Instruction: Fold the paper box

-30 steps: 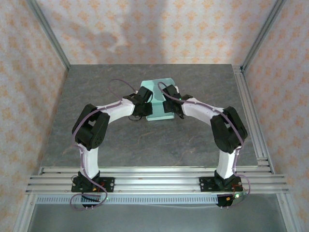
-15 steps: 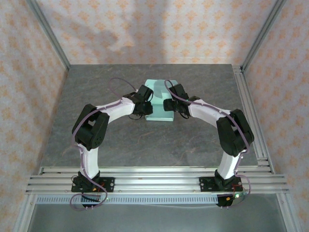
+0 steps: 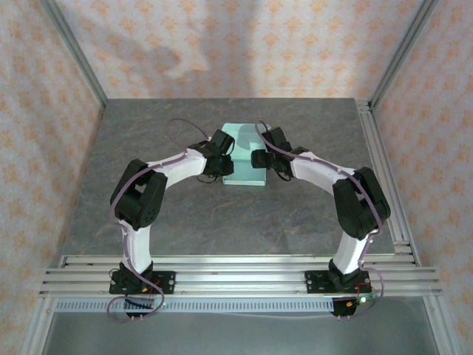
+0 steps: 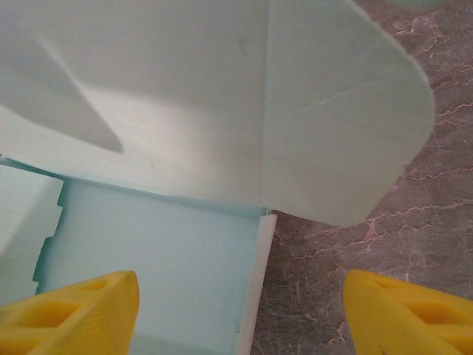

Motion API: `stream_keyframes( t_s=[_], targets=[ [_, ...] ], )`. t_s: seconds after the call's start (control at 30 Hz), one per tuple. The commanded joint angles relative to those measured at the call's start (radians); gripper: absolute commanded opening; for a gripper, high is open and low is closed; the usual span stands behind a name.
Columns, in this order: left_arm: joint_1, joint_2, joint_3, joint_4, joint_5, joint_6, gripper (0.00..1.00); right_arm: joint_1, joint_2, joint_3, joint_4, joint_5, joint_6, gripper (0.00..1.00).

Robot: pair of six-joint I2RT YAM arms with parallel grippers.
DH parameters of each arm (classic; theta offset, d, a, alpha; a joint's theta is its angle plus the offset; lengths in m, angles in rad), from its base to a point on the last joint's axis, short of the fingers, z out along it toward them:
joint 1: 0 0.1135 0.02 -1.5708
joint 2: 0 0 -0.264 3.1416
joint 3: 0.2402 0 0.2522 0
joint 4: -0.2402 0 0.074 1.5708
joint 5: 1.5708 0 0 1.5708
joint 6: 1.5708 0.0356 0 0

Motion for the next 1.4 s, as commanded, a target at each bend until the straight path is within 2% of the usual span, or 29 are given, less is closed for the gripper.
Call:
stream_keyframes(
  t_s=[0.0,0.2,0.4,0.57,0.77,0.93,1.07,1.17,1.37],
  targets=[
    [-0.01,-0.015,0.018,-0.033,-0.028,0.018,0.14,-0.007,-0.052,-0.03,0.019,-0.002,0.026,0.72],
    [-0.01,0.013,0.021,-0.046,-0.047,0.024,0.0,-0.053,-0.154,-0.158,0.152,-0.072,0.095,0.7],
    [-0.009,0.002,-0.009,0.001,-0.042,0.08,0.0,-0.131,-0.282,-0.315,0.349,-0.118,0.201,0.68],
    [0.003,-0.077,-0.118,0.21,0.055,0.071,0.0,-0.225,-0.324,-0.409,0.474,-0.148,0.373,0.67],
    [0.007,-0.228,-0.269,0.527,0.171,0.054,0.0,-0.347,-0.263,-0.483,0.601,-0.266,0.548,0.65],
    [0.007,-0.312,-0.336,0.696,0.255,0.042,0.0,-0.371,-0.167,-0.476,0.726,-0.453,0.539,0.62],
    [0.004,-0.331,-0.351,0.758,0.284,0.01,0.0,-0.357,-0.093,-0.474,0.956,-0.644,0.553,0.56],
    [0.001,-0.339,-0.355,0.779,0.282,0.002,0.0,-0.333,-0.067,-0.495,1.173,-0.712,0.611,0.49],
    [-0.003,-0.33,-0.34,0.765,0.271,0.005,0.0,-0.284,0.011,-0.475,1.432,-0.823,0.727,0.44]
  ],
)
